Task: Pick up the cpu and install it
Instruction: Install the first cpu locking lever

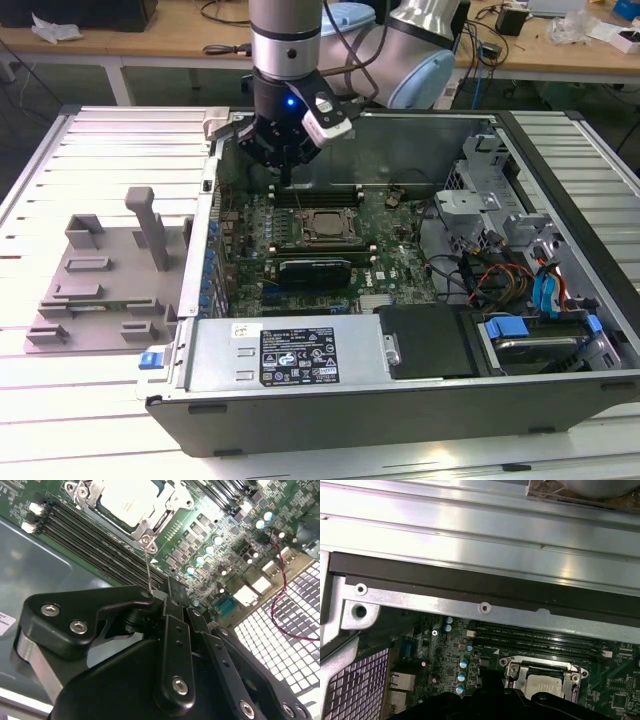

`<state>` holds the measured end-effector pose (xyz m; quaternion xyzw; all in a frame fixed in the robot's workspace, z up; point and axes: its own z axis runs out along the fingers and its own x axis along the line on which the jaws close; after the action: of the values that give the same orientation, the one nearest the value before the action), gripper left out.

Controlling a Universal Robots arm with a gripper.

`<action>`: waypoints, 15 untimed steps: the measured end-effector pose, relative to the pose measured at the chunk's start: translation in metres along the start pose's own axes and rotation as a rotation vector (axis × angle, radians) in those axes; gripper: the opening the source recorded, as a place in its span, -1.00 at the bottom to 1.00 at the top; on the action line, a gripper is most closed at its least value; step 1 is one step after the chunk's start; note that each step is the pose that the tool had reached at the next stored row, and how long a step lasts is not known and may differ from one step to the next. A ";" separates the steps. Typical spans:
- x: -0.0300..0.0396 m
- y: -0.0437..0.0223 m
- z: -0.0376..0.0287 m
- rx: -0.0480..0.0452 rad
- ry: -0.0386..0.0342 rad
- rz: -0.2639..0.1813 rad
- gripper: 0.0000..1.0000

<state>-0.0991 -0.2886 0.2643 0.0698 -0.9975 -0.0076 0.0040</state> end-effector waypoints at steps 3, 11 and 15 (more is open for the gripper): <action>-0.0052 -0.0008 0.0000 0.0001 0.0001 0.000 -0.79; -0.0174 -0.0025 -0.0001 0.0001 0.0001 0.000 -0.79; -0.0215 -0.0030 -0.0001 0.0000 0.0001 0.000 -0.79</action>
<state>-0.0774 -0.2886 0.2642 0.0698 -0.9975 -0.0076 0.0041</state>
